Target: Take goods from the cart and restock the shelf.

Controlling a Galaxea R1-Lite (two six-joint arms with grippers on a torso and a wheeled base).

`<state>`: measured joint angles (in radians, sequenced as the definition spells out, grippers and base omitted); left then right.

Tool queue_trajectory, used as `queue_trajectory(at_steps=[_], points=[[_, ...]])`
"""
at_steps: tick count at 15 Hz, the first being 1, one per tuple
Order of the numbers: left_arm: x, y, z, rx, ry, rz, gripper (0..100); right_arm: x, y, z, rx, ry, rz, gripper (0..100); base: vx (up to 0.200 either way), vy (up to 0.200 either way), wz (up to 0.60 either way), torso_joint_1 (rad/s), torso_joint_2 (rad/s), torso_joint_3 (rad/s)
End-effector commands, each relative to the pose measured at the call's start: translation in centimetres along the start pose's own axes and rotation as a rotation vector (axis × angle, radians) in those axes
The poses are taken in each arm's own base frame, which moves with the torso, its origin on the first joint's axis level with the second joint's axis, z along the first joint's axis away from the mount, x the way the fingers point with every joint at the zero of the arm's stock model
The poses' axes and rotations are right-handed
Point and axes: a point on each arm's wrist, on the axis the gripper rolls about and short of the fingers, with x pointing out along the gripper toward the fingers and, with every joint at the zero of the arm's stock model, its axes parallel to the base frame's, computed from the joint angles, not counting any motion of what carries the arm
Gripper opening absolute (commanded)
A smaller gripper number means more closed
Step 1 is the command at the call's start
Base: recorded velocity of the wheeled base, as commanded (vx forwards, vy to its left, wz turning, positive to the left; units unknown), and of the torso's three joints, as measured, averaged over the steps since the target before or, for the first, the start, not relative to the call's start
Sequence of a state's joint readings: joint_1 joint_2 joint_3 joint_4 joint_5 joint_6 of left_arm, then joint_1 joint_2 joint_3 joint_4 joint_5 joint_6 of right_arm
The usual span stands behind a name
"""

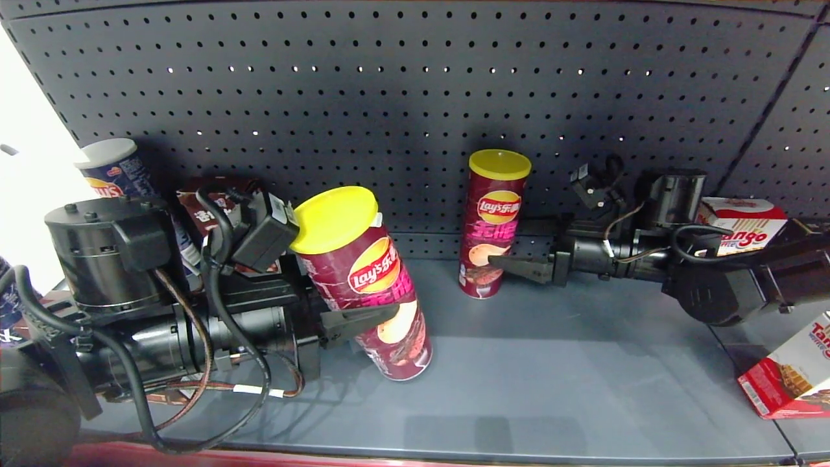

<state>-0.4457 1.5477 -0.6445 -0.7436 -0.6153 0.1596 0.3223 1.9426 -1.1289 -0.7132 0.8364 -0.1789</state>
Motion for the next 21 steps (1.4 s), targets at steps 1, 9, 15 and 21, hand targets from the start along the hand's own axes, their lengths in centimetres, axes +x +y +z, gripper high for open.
queue_trajectory(at_steps=[1,9,15,21], points=[[0.0,0.0,0.0,0.0,0.0,0.001,0,0.5,-0.5,-1.0,0.01,0.015,0.002,100,0.0,0.0,0.0,0.0,0.0,0.0],[-0.3,0.5,-0.1,-0.001,0.001,0.022,0,2.7,-1.6,-2.2,0.002,0.014,0.022,100,0.0,0.0,0.0,0.0,0.0,0.0],[-0.4,0.7,-0.1,-0.003,0.002,0.03,0,4.2,-1.7,-2.9,-0.004,0.006,0.044,100,0.0,0.0,0.0,0.0,0.0,0.0],[-0.4,0.7,-0.1,-0.003,0.002,0.031,0,4.8,-1.4,-2.4,-0.016,-0.005,0.048,0,0.0,0.0,0.0,0.0,0.0,0.0]])
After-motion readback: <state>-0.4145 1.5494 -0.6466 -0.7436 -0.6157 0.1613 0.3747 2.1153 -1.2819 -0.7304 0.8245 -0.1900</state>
